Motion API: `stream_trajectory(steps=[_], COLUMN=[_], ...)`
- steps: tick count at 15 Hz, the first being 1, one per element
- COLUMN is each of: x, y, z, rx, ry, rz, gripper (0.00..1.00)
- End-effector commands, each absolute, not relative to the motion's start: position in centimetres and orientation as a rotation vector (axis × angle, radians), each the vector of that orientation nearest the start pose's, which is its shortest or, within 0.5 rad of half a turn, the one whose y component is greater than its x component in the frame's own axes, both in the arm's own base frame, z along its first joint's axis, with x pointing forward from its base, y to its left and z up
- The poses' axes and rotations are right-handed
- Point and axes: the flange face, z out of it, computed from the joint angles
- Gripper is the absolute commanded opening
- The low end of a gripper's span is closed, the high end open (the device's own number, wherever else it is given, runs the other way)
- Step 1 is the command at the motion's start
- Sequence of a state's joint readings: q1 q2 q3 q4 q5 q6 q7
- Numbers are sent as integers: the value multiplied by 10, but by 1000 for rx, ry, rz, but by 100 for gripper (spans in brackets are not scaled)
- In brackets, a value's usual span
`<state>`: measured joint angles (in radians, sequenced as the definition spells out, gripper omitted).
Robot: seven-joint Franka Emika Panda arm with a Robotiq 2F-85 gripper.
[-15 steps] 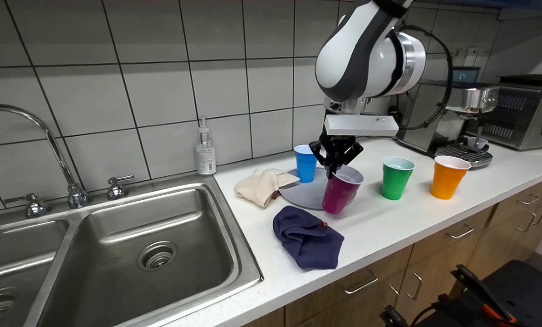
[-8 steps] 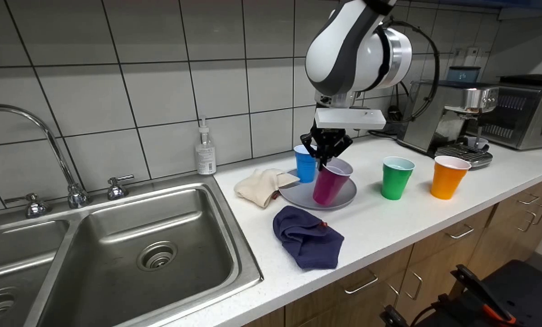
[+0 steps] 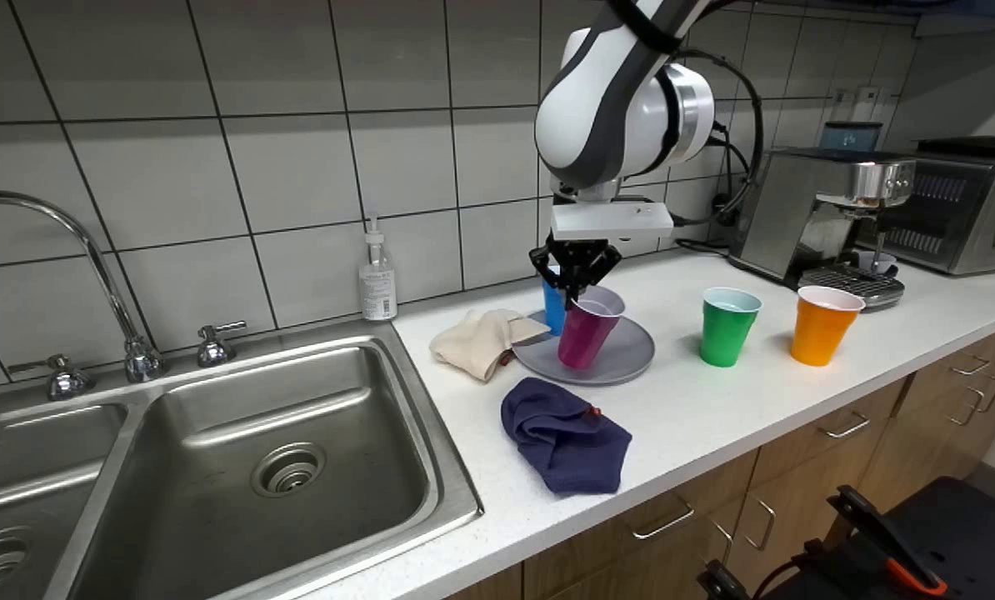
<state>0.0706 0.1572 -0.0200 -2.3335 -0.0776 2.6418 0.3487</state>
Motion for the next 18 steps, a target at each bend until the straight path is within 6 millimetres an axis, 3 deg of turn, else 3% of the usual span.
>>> stream_trajectory(steps=[1, 9, 17, 18], x=[551, 578, 592, 593], y=[38, 48, 57, 58], z=[280, 266, 250, 250], rx=[-3160, -3180, -3208, -3211], ry=[378, 417, 431, 436], rz=[-258, -265, -245, -240], gripper=[1, 1, 1, 30])
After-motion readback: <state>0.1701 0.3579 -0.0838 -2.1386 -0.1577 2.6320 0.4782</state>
